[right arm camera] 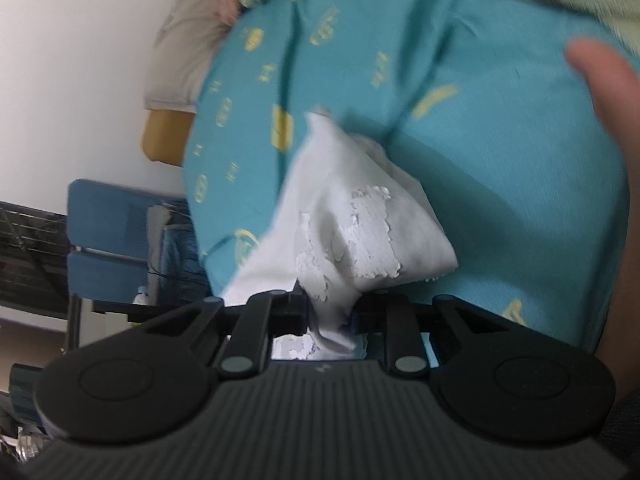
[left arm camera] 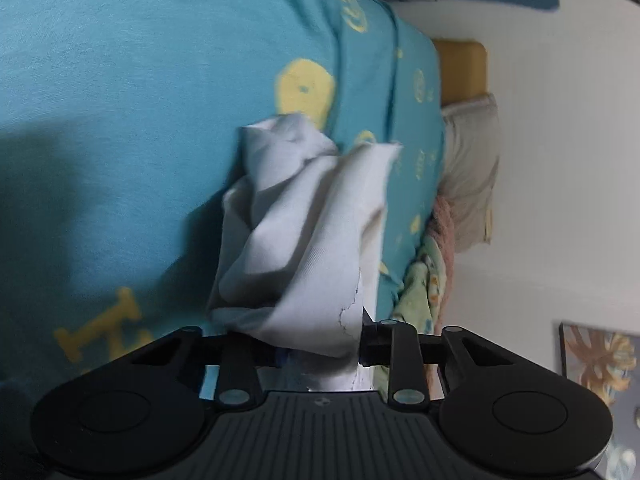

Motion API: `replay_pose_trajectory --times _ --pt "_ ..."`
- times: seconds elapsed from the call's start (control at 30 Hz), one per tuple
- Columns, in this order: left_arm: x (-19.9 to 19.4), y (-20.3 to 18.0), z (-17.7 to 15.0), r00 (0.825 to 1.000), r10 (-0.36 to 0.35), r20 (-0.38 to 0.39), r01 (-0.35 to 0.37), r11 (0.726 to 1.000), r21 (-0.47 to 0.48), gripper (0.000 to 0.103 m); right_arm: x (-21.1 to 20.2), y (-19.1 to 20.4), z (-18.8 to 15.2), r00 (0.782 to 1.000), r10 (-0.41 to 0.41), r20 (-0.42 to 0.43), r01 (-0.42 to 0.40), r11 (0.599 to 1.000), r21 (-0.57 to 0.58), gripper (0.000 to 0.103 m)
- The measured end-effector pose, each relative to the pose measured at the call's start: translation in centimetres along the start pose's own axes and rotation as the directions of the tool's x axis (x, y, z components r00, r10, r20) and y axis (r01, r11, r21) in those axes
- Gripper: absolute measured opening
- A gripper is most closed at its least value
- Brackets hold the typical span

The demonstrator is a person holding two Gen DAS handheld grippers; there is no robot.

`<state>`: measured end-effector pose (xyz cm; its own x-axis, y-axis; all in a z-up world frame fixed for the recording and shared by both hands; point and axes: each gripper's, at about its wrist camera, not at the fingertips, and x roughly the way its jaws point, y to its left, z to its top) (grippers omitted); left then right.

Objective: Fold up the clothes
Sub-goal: 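Carry the folded shirt with both grippers to the bed corner by the wall, then lower the shirt onto the pink blanket and open both grippers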

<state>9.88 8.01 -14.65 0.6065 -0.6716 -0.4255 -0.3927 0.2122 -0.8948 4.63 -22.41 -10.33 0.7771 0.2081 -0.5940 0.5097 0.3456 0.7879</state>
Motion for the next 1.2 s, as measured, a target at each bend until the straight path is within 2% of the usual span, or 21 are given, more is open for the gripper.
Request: replay_pose_trajectory --times 0.1,0.2,0.3,0.4,0.47,0.53,0.63,0.7,0.77,0.8,0.83,0.87,0.9,0.93,0.97,1.03,1.07,1.1,1.13,1.2 --pt "1.8 -5.4 -1.2 0.999 -0.030 -0.045 0.035 0.994 0.101 0.023 -2.4 1.4 2.9 0.999 0.035 0.011 -0.035 0.999 -0.024 0.021" --pt "4.7 -11.7 -3.5 0.995 -0.023 -0.100 0.043 0.978 0.205 0.021 -5.4 3.0 7.4 0.995 0.070 0.070 -0.067 0.997 -0.036 0.021" --pt "9.0 -18.8 -7.6 0.988 -0.004 -0.153 0.053 0.946 0.319 0.020 -9.2 3.9 12.9 0.984 0.098 0.152 -0.094 0.995 -0.032 0.021" --pt "14.2 -25.2 -12.6 0.976 -0.014 -0.219 0.105 0.906 0.411 0.020 -13.3 4.3 18.9 0.963 0.100 0.251 -0.092 0.995 -0.046 0.021" --pt "17.9 -28.4 -16.8 0.962 -0.032 -0.271 0.162 0.866 0.473 0.020 -16.3 4.4 22.8 0.940 0.090 0.328 -0.071 0.995 -0.071 0.021" --pt "21.2 -30.4 -21.4 0.943 -0.049 -0.330 0.213 0.850 0.482 0.020 -19.4 4.4 26.7 0.908 0.072 0.412 -0.030 0.994 -0.107 0.021" --pt "26.1 -33.2 -27.8 0.910 -0.071 -0.409 0.282 0.830 0.482 0.020 -24.1 4.3 31.3 0.848 0.054 0.527 0.061 0.978 -0.199 0.021" --pt "25.9 -32.6 -32.0 0.885 -0.080 -0.459 0.326 0.810 0.487 0.020 -27.1 3.8 33.0 0.798 0.044 0.601 0.145 0.954 -0.263 0.021" --pt "25.6 -31.4 -35.0 0.865 -0.072 -0.497 0.368 0.764 0.529 0.021 -29.4 2.2 33.8 0.752 0.027 0.659 0.214 0.935 -0.283 0.021" --pt "25.5 -30.5 -36.6 0.857 -0.061 -0.512 0.384 0.737 0.556 0.021 -29.9 1.1 33.9 0.736 0.007 0.677 0.247 0.928 -0.279 0.021" --pt "25.5 -29.1 -37.7 0.852 -0.033 -0.523 0.382 0.723 0.576 0.022 -30.5 -0.1 34.0 0.719 -0.013 0.695 0.281 0.920 -0.274 0.021" --pt "25.5 -27.7 -38.8 0.847 -0.003 -0.532 0.376 0.710 0.596 0.022 -30.7 -1.4 34.0 0.705 -0.039 0.708 0.316 0.911 -0.265 0.021" --pt "26.3 -26.4 -39.5 0.845 0.041 -0.534 0.362 0.692 0.625 0.022 -30.3 -3.0 33.8 0.700 -0.080 0.709 0.357 0.900 -0.251 0.021" --pt "27.2 -25.1 -40.1 0.842 0.086 -0.533 0.347 0.671 0.656 0.022 -29.8 -4.6 33.6 0.703 -0.126 0.700 0.394 0.888 -0.236 0.021" --pt "27.8 -23.7 -40.6 0.840 0.145 -0.523 0.325 0.636 0.700 0.022 -29.1 -6.4 33.4 0.716 -0.173 0.677 0.418 0.882 -0.217 0.021" --pt "28.8 -20.8 -41.5 0.834 0.263 -0.484 0.283 0.550 0.786 0.022 -27.6 -9.7 32.9 0.748 -0.257 0.612 0.444 0.879 -0.174 0.021" --pt "28.7 -19.8 -42.1 0.835 0.302 -0.460 0.270 0.504 0.820 0.022 -27.1 -10.6 32.3 0.752 -0.277 0.598 0.456 0.874 -0.170 0.021" --pt "28.5 -19.0 -42.7 0.835 0.337 -0.434 0.258 0.457 0.851 0.024 -26.6 -11.5 31.7 0.756 -0.297 0.584 0.469 0.868 -0.166 0.022" --pt "28.2 -18.6 -43.1 0.843 0.344 -0.413 0.254 0.422 0.870 0.026 -26.1 -12.4 31.2 0.759 -0.317 0.569 0.481 0.862 -0.162 0.022" --pt "27.4 -19.0 -43.8 0.858 0.358 -0.368 0.244 0.346 0.906 0.039 -25.9 -12.9 30.2 0.754 -0.330 0.569 0.498 0.851 -0.167 0.025"
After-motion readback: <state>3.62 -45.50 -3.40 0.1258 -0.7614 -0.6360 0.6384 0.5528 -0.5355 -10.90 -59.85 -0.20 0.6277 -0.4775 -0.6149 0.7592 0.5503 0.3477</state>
